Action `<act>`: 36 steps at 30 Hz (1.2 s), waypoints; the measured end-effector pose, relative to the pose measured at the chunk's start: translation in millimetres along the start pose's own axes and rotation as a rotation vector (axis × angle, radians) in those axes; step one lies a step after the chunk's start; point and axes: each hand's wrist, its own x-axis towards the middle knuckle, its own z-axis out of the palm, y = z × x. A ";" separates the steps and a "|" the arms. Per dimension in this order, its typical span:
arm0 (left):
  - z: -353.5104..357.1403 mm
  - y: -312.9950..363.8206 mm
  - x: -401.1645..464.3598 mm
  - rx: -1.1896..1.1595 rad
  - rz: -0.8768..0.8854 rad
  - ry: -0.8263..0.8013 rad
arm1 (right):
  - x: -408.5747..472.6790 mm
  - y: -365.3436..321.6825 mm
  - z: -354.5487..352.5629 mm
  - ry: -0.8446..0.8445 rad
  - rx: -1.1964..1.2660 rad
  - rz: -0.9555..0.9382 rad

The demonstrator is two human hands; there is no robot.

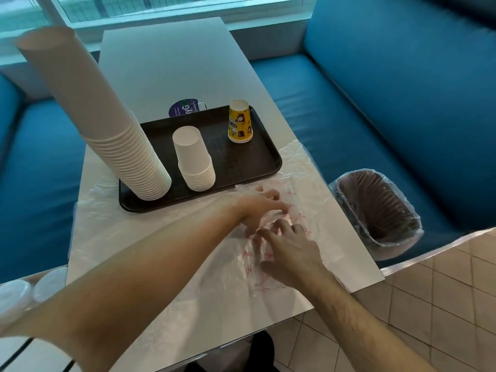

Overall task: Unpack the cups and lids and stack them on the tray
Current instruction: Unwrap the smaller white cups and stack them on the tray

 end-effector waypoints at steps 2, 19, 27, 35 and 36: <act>-1.1 -5.7 2.1 -0.018 -0.037 -0.058 | 0.4 0.7 -0.9 -0.050 0.002 0.011; -0.5 -24.6 -8.4 -0.292 -0.049 0.070 | 3.8 -7.0 -0.9 -0.192 -0.004 0.089; 48.2 -37.2 -103.4 -0.869 -0.219 0.572 | 5.2 -56.3 -31.1 -0.016 0.005 -0.006; 148.1 -65.0 -213.7 -1.136 -0.642 0.822 | 24.3 -171.3 -16.8 -0.012 0.047 -0.384; 163.9 -69.1 -229.4 -1.169 -0.681 0.853 | 25.9 -189.4 -10.0 -0.011 0.052 -0.432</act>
